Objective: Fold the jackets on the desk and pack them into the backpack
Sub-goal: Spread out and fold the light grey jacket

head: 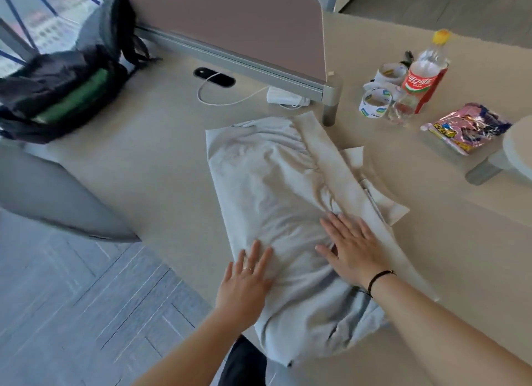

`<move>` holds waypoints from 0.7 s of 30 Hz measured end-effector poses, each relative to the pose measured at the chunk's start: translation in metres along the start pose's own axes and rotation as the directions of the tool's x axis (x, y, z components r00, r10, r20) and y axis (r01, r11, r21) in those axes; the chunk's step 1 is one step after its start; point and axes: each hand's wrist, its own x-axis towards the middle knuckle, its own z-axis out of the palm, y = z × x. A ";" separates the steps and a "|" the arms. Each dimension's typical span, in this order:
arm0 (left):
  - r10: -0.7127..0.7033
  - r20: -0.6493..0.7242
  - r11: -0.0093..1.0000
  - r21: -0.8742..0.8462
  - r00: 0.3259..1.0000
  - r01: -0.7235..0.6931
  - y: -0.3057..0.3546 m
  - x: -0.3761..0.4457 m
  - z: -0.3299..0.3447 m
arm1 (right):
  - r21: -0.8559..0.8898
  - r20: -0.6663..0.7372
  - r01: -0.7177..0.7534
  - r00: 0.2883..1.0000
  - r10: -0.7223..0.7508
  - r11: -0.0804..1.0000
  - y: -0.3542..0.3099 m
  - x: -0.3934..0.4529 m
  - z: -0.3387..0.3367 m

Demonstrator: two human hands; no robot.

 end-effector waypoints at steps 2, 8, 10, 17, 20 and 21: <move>-0.021 0.017 0.999 -0.043 1.000 0.022 0.014 -0.016 0.002 | 0.042 0.000 0.002 1.000 -0.002 0.999 0.003 -0.011 -0.001; 0.118 0.064 0.993 -0.030 0.991 -0.117 0.063 -0.065 0.027 | 0.050 0.062 0.126 0.990 -0.129 0.991 0.030 -0.075 0.003; 0.120 0.036 0.992 -0.030 0.992 -0.119 0.064 -0.066 0.045 | 0.028 0.083 0.139 0.987 -0.141 0.990 0.038 -0.095 0.018; 0.114 0.135 0.991 0.061 0.984 -0.123 0.046 -0.073 0.058 | 0.063 0.071 0.160 0.984 -0.164 0.985 0.028 -0.118 0.048; 0.115 0.150 0.985 0.109 0.982 -0.132 0.042 -0.071 0.054 | 0.000 0.087 0.225 0.971 -0.225 0.974 0.029 -0.121 0.048; 0.117 0.162 0.982 0.126 0.980 -0.138 0.042 -0.070 0.051 | -0.017 0.085 0.241 0.967 -0.239 0.970 0.030 -0.122 0.048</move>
